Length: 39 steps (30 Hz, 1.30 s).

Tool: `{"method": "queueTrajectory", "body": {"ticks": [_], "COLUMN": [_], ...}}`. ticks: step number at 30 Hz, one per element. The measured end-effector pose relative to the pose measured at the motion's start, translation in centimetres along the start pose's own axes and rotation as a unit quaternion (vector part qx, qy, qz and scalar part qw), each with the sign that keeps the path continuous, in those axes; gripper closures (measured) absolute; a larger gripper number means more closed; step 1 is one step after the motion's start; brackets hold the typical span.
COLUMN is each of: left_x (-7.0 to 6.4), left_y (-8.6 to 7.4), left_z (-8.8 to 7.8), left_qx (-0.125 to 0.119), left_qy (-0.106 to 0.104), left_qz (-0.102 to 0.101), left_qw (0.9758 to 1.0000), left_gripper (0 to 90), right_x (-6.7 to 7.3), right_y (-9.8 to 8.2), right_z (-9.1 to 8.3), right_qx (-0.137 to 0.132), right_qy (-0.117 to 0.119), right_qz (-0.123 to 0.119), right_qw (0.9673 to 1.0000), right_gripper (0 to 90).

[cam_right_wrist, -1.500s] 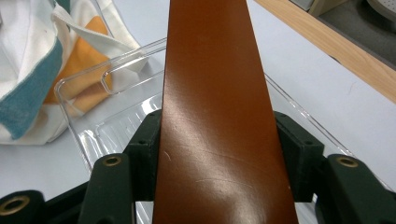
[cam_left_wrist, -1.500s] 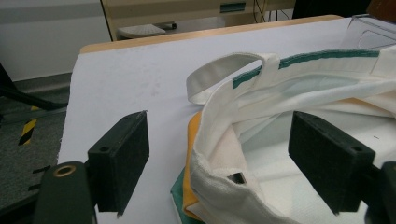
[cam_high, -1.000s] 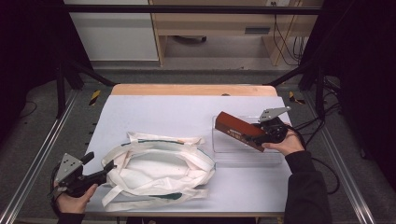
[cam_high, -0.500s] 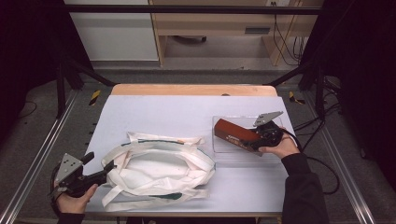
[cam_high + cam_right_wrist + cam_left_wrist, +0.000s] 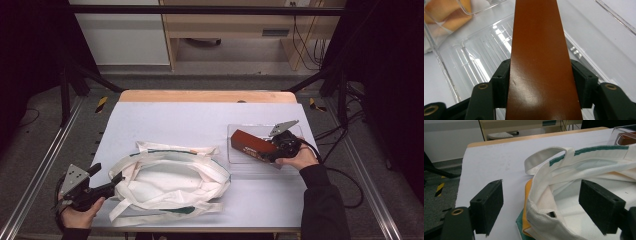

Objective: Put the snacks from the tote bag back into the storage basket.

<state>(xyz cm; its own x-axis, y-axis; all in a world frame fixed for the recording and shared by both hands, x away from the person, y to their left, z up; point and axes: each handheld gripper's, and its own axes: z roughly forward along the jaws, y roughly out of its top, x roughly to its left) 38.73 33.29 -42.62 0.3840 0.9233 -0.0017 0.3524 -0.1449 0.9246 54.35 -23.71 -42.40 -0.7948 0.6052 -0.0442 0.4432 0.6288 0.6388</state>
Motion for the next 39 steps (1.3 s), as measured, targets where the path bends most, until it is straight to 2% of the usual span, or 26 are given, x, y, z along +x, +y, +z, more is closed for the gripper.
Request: {"method": "queueTrajectory", "body": {"ticks": [6,8,11,15,17,20,24,31,32,35,39], "left_x": [-0.1,-0.1,-0.1,-0.1,-0.1,-0.1,-0.2,-0.2,-0.2,-0.2,-0.2], "left_y": [0.0,0.0,0.0,0.0,0.0,0.0,0.0,0.0,0.0,0.0,0.0], "left_z": [0.0,0.0,0.0,0.0,0.0,0.0,-0.1,-0.1,-0.1,-0.2,-0.2], "left_qx": [0.0,0.0,0.0,0.0,0.0,0.001,0.0,-0.002,-0.002,-0.003,-0.003], "left_qy": [-0.002,-0.002,-0.001,0.0,-0.001,-0.001,-0.002,-0.003,-0.004,-0.004,-0.004], "left_qz": [0.002,0.002,0.001,0.002,0.002,0.002,0.002,0.002,0.002,0.002,0.002], "left_qw": [1.0,1.0,1.0,1.0,1.0,1.0,1.0,1.0,1.0,1.0,1.0], "left_gripper": [19.7,19.7,19.7,19.7,19.7,19.7,19.8,19.9,19.9,19.9,19.9], "right_x": [0.1,0.2,0.6,1.4,1.8,2.4,3.3,4.4,4.6,4.9,5.2], "right_y": [0.0,0.0,0.3,0.9,1.1,1.3,1.2,0.0,-0.2,-0.4,-0.5], "right_z": [0.0,-0.2,-0.7,-1.8,-2.4,-3.3,-4.0,-3.6,-3.5,-3.1,-2.5], "right_qx": [0.003,-0.007,-0.017,-0.048,-0.066,-0.075,-0.085,-0.077,-0.075,-0.055,-0.042], "right_qy": [-0.01,-0.009,-0.02,-0.035,-0.044,-0.057,-0.071,-0.083,-0.081,-0.088,-0.082], "right_qz": [0.003,0.004,0.005,0.01,0.024,0.057,0.088,0.112,0.118,0.114,0.114], "right_qw": [0.9999,0.9999,0.9996,0.9982,0.9966,0.994,0.99,0.9872,0.9868,0.9881,0.9892], "right_gripper": [40.5,40.0,39.1,40.4,44.1,52.1,67.5,89.7,90.0,90.0,90.0]}}
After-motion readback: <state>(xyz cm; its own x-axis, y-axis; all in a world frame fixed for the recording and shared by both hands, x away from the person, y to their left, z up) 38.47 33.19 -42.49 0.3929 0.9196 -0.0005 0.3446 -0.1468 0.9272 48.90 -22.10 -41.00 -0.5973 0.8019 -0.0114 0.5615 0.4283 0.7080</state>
